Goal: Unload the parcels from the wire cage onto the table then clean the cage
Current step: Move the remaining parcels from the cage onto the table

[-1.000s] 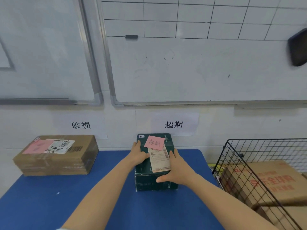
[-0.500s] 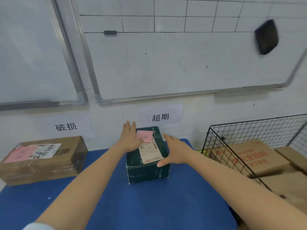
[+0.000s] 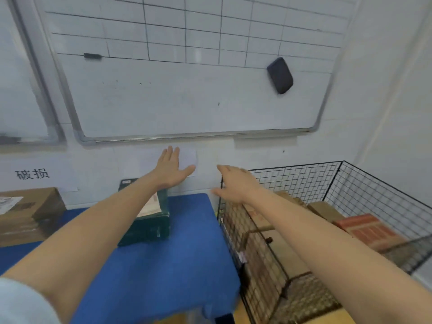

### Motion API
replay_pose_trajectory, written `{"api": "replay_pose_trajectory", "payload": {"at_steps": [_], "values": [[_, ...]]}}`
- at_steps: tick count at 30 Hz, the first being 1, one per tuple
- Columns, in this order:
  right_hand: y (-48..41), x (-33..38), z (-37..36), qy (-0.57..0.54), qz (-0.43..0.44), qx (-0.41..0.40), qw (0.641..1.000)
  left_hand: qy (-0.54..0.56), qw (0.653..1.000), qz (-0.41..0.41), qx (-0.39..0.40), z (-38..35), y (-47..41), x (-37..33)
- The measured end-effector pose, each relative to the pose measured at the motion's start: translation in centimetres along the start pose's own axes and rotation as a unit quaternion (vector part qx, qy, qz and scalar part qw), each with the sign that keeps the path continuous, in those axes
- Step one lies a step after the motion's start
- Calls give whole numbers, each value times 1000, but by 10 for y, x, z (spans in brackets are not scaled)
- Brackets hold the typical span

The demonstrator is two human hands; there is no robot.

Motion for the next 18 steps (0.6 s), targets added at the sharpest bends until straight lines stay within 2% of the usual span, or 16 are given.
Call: {"api": "replay_pose_trajectory", "payload": {"at_steps": [8,14,18], "values": [[92,-130,23,34,-56,-27,997,55,998,-28,31,-73,38,-131],[125,-196,14,21,-83,-5,996,33,996,-53,64,-115,49,-176],[120,-227,10,16,-95,3,995,36,996,-36,72,-129,29,-195]]}}
Point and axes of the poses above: each hand's wrist, its own y-axis away from the middle knuckle, its own z-axis out of the back of the hand, x = y × z, the point moved 3 cm from there along -y, towards the middle knuckle, and after that the axes turned 2 degrees about y, right-handed, at the moved point
